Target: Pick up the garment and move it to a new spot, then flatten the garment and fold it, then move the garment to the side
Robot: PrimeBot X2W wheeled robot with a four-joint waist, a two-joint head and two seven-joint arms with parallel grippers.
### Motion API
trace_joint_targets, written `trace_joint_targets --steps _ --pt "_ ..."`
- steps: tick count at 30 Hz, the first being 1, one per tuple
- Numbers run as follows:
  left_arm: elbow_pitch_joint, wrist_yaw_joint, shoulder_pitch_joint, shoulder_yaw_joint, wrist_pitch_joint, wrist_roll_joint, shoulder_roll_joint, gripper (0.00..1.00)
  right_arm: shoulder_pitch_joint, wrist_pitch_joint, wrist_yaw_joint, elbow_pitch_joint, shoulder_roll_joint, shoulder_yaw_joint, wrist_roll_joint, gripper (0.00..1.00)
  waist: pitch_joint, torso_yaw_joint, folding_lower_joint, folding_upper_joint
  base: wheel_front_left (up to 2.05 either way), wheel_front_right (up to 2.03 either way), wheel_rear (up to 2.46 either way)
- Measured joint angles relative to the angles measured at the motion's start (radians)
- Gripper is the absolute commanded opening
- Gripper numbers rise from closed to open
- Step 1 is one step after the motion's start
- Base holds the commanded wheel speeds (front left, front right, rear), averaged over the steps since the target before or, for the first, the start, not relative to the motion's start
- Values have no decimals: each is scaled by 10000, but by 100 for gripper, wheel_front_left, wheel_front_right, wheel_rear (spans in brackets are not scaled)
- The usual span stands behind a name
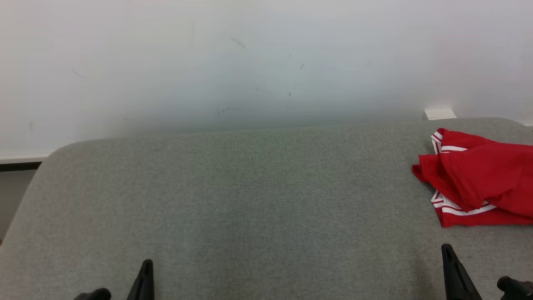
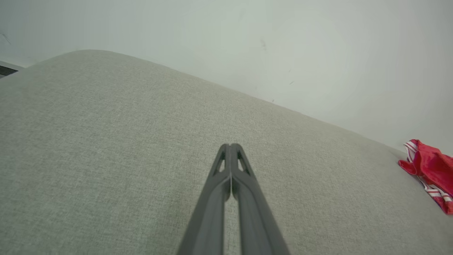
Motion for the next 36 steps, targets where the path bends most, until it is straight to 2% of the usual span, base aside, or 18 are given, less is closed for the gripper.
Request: trace_joint_targets --steps 18,36 --pt "-109 -71 -236 190 729 -3037 2 0 -177 746 0 -92 115 -451 2602 0 29 129 0 0 0 0 0" --pt "-190 -146 -515 407 1371 -5490 8 0 -352 1409 0 -203 173 -809 4775 0 58 259 0 0 0 0 0"
